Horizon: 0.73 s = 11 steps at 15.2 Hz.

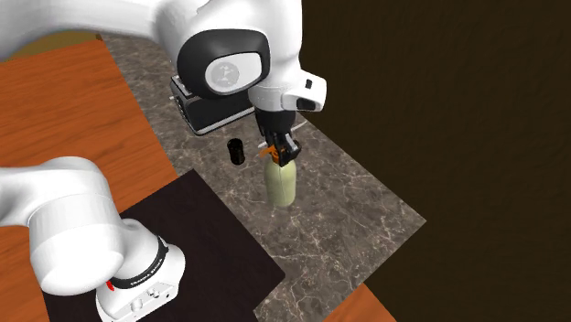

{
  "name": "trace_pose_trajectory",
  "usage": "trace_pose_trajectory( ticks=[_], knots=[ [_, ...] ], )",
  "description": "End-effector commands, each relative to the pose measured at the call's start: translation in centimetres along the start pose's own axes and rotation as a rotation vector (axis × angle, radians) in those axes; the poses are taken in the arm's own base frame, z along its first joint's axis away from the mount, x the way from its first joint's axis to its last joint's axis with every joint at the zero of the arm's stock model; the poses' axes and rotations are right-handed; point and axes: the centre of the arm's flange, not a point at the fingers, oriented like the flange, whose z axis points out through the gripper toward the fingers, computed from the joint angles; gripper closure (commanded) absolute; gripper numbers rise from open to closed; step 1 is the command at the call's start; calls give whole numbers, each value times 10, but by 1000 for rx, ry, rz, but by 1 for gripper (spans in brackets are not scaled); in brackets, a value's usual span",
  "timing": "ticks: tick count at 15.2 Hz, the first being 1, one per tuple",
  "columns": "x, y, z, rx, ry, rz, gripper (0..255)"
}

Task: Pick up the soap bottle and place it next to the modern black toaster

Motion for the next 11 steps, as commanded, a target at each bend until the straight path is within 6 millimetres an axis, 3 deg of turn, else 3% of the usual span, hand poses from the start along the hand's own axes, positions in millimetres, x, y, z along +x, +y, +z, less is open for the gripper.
trace_pose_trajectory(
  ticks=[1, 11],
  knots=[
    [1, -2, -11, 0, 0, 0, 255],
    [3, -3, -64, 0, 0, 0, 255]
  ],
)
